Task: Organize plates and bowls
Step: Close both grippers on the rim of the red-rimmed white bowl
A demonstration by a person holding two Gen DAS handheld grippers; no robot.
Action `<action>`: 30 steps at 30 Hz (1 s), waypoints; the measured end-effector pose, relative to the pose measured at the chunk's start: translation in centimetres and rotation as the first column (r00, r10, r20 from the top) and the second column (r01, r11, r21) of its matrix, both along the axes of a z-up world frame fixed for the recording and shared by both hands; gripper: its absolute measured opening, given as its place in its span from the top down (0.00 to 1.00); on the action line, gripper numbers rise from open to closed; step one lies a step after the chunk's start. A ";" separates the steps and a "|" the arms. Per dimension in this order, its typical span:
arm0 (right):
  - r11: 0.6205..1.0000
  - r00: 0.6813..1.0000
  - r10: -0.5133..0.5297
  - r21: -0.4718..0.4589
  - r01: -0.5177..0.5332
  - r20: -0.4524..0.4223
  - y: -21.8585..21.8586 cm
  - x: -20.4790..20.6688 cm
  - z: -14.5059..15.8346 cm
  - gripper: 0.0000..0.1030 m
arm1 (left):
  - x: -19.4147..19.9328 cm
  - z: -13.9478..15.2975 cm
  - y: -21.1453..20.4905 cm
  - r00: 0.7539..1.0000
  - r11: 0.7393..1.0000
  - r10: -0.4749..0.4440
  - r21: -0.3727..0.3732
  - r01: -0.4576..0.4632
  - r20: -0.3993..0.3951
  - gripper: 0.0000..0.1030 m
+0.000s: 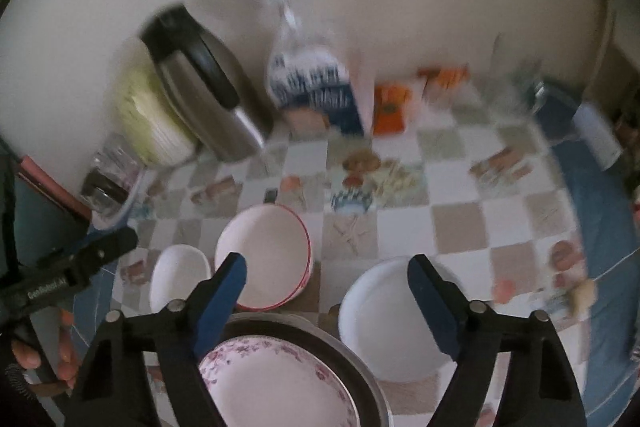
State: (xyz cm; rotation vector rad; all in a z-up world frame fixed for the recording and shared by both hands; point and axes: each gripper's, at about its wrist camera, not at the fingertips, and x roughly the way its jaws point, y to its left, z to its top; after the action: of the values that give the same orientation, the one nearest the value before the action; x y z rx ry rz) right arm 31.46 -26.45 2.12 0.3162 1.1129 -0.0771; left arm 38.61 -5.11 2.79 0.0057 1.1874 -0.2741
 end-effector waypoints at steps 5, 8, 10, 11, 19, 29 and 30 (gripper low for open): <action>1.000 0.996 0.015 0.023 -0.013 -0.089 1.0 2.8 -4.7 0.28 | 2.1 -4.0 -2.0 0.996 0.999 -0.037 0.006 0.038 -0.084 0.27; 0.999 0.991 0.029 0.023 -0.026 -0.129 1.6 3.8 -6.5 0.36 | 2.7 -5.7 -3.6 0.990 0.996 -0.075 0.036 0.080 -0.118 0.29; 0.999 0.988 0.039 0.018 -0.037 -0.149 2.0 4.3 -7.3 0.40 | 3.1 -6.3 -4.4 0.988 0.994 -0.097 0.042 0.103 -0.124 0.29; 0.999 0.987 0.043 0.014 -0.041 -0.157 2.1 4.5 -7.5 0.44 | 3.2 -6.6 -4.7 0.986 0.992 -0.104 0.052 0.111 -0.132 0.31; 0.997 0.977 0.063 0.046 -0.055 -0.202 2.5 5.3 -9.6 0.68 | 3.6 -8.9 -6.7 0.973 0.977 -0.152 0.123 0.174 -0.173 0.70; 0.998 0.978 0.065 0.018 -0.062 -0.200 2.3 5.7 -9.9 0.92 | 3.5 -10.1 -8.0 0.963 0.969 -0.192 0.119 0.217 -0.187 0.90; 0.998 0.979 0.055 0.009 -0.054 -0.198 2.1 5.8 -9.8 0.92 | 3.5 -10.1 -8.2 0.962 0.969 -0.197 0.114 0.221 -0.187 0.90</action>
State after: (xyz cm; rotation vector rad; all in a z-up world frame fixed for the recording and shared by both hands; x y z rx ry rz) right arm 37.22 -24.38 -7.73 0.2858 1.3194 -0.0588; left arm 42.08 -13.31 -7.34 0.2305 1.3803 -0.3864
